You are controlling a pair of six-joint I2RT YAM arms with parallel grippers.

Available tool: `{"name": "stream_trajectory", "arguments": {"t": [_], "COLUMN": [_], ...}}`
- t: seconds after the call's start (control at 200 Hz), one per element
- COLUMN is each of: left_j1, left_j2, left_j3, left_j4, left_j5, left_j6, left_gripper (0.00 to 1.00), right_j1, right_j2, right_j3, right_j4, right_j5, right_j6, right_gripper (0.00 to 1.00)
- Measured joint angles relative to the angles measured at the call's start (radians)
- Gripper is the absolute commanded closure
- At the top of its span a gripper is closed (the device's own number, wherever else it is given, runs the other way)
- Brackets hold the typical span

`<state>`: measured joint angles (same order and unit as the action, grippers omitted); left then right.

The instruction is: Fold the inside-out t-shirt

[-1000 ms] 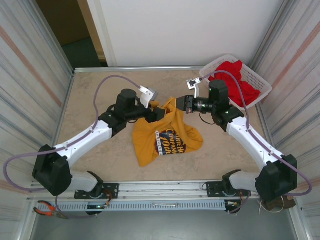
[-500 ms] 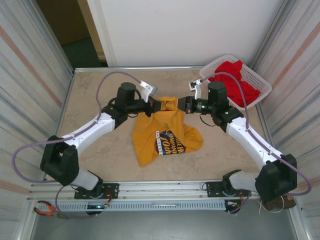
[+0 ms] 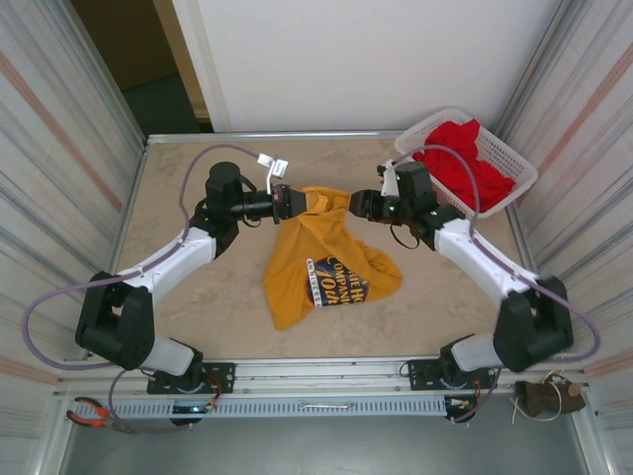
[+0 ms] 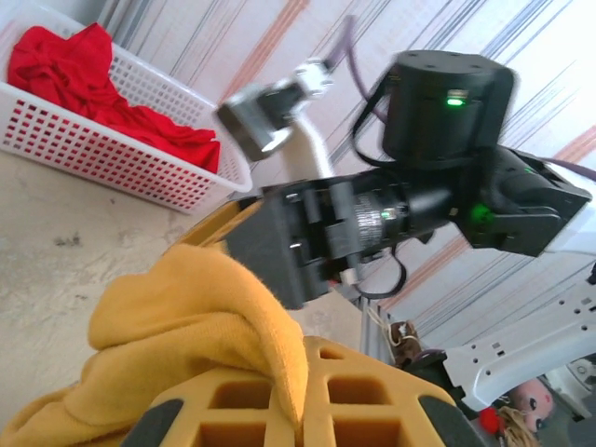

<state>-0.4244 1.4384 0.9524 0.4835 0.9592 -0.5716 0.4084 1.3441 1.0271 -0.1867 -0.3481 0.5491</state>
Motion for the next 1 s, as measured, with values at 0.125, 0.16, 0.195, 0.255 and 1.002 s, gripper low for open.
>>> {"name": "stream_trajectory", "arguments": {"t": [0.125, 0.16, 0.195, 0.255, 1.002], "left_j1": [0.006, 0.006, 0.006, 0.006, 0.006], "left_j2": [0.000, 0.000, 0.000, 0.000, 0.000], "left_j3": [-0.010, -0.011, -0.011, -0.012, -0.015], "left_j4": [0.061, 0.071, 0.078, 0.093, 0.117], "left_j5": [0.019, 0.020, 0.021, 0.021, 0.021], "left_j6": [-0.046, -0.054, -0.061, -0.070, -0.103], "left_gripper": [1.00, 1.00, 1.00, 1.00, 1.00], "right_j1": [0.026, 0.037, 0.052, 0.075, 0.188], "right_j2": [-0.175, -0.206, -0.228, -0.237, -0.062], "right_j3": [-0.013, -0.013, -0.013, -0.013, -0.019], "right_j4": [-0.010, -0.003, 0.008, 0.034, 0.238], "right_j5": [0.019, 0.017, 0.010, -0.007, -0.129], "right_j6": [0.010, 0.019, 0.027, 0.043, 0.157], "right_gripper": [0.50, 0.49, 0.49, 0.49, 0.76]}}
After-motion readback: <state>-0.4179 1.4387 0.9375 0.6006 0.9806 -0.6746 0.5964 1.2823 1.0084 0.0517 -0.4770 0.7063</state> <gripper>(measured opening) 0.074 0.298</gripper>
